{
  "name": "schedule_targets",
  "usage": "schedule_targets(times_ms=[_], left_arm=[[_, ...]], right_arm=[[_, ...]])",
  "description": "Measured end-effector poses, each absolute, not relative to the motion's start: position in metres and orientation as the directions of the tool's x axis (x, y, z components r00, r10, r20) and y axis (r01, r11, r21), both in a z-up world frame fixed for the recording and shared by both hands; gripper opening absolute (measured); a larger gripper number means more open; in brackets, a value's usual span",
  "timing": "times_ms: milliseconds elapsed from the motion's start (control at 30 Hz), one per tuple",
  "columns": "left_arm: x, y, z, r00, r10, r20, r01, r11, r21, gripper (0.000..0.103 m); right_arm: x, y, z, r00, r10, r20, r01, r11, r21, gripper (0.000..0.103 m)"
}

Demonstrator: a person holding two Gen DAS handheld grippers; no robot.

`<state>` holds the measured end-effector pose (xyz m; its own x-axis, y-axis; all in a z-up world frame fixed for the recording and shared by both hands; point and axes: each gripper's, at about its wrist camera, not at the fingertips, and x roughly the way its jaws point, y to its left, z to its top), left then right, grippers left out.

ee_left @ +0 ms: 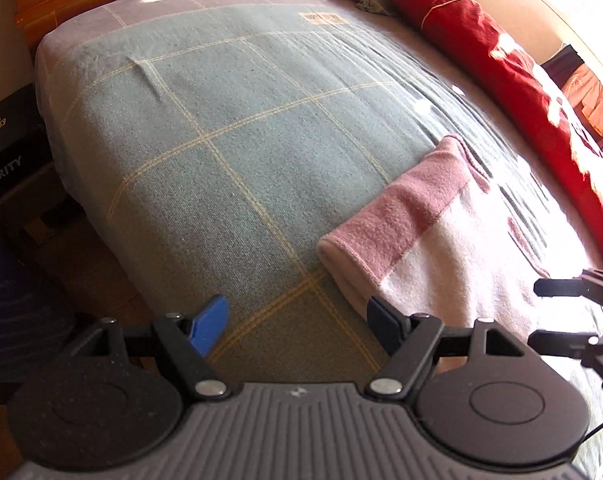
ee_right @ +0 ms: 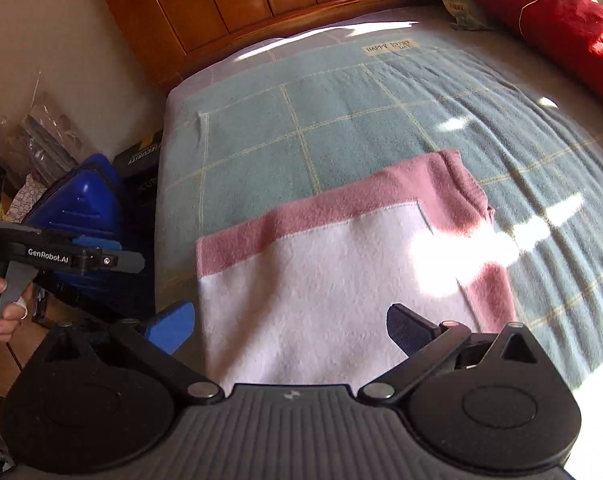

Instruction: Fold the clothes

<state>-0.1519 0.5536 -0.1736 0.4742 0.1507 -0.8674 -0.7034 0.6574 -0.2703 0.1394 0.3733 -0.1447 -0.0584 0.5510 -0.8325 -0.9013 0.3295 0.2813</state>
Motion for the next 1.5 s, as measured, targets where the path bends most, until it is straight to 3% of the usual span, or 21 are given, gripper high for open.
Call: schedule_targets(times_ms=[167,333,500,633,700,800,967,1200,1300,1400,1500], left_arm=[[-0.137,0.511,-0.163,0.49,0.135,-0.861,-0.627,0.741,-0.241,0.076],[-0.107,0.461,-0.154,0.559,0.085,-0.825,-0.472,0.851,-0.232,0.077],[-0.071,0.417,-0.162,0.64,-0.043,-0.767,-0.334,0.884,-0.328,0.082],[-0.057,0.39,-0.184,0.591,-0.152,-0.792,-0.301,0.87,-0.391,0.082],[-0.059,0.38,-0.189,0.561,-0.146,-0.815,-0.328,0.865,-0.38,0.082],[-0.065,0.367,-0.171,0.558,-0.218,-0.801,-0.258,0.871,-0.417,0.082],[-0.037,0.367,-0.14,0.595,-0.129,-0.793,-0.159,0.949,-0.273,0.083],[0.038,0.368,-0.168,0.62,-0.157,-0.769,-0.117,0.95,-0.289,0.083],[0.06,0.358,-0.199,0.562,-0.197,-0.803,-0.124,0.94,-0.318,0.083],[0.065,0.347,-0.196,0.54,-0.177,-0.823,-0.088,0.96,-0.264,0.083],[0.057,0.35,-0.175,0.583,-0.209,-0.785,-0.037,0.959,-0.282,0.085]], right_arm=[[0.096,0.331,-0.172,-0.085,0.455,-0.886,-0.896,0.353,0.268,0.103],[0.077,0.279,-0.146,-0.075,0.475,-0.877,-0.865,0.406,0.294,0.103],[0.06,0.239,-0.138,-0.041,0.445,-0.895,-0.87,0.425,0.251,0.103],[0.051,0.217,-0.134,-0.016,0.425,-0.905,-0.861,0.455,0.228,0.103],[0.049,0.209,-0.13,-0.008,0.425,-0.905,-0.861,0.458,0.222,0.103],[0.046,0.196,-0.125,0.005,0.426,-0.905,-0.861,0.462,0.213,0.103],[0.043,0.184,-0.122,0.021,0.436,-0.9,-0.847,0.486,0.216,0.103],[0.044,0.173,-0.123,0.067,0.432,-0.899,-0.793,0.57,0.214,0.103],[0.047,0.164,-0.125,0.079,0.425,-0.902,-0.762,0.609,0.22,0.103],[0.051,0.156,-0.126,0.09,0.414,-0.906,-0.73,0.646,0.223,0.103],[0.053,0.148,-0.124,0.109,0.421,-0.9,-0.709,0.668,0.226,0.103]])
